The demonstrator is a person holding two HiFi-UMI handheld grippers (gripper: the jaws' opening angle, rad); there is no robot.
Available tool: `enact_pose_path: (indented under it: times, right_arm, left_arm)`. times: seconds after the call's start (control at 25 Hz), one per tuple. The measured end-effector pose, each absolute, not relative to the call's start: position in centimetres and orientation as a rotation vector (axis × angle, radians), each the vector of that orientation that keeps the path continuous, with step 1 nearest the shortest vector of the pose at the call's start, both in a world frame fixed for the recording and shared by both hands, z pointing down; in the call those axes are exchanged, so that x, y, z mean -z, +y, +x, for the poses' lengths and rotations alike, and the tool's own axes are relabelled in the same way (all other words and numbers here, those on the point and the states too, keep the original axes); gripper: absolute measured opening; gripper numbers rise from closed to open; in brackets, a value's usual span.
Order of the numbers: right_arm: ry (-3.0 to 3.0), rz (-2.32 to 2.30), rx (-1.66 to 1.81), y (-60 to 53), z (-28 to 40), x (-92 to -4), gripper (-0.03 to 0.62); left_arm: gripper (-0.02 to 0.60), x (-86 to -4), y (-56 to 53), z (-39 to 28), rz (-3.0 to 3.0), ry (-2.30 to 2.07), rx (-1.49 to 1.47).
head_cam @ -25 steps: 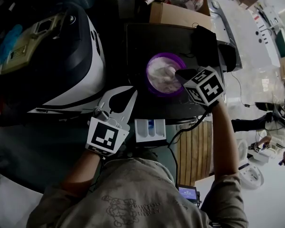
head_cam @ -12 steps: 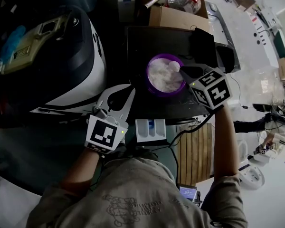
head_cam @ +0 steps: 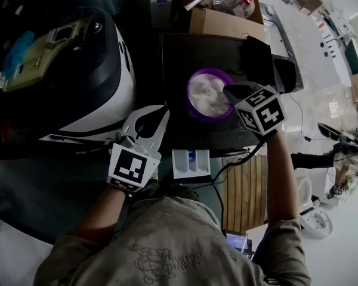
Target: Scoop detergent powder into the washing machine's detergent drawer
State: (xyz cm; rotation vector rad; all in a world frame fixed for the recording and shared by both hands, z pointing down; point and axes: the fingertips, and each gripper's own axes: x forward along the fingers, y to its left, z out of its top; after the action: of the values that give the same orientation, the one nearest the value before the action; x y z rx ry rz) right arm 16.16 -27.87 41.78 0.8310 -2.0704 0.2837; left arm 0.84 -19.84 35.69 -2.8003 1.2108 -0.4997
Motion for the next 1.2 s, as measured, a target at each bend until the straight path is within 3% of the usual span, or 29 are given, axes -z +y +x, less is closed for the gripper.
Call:
enact_pose_path:
  times: [0.44,1.2]
  right_arm:
    - [-2.062,0.815,-0.386,-28.4,16.1,-44.5,0.035]
    - [-2.247,0.989,-0.931,-27.8,16.7,-44.6,0.035]
  left_arm:
    - [0.0,-37.3,-20.6,0.3,-2.832,1.258,0.548]
    - [0.0,-38.2,-19.9,0.2,-2.837,1.248,0.579]
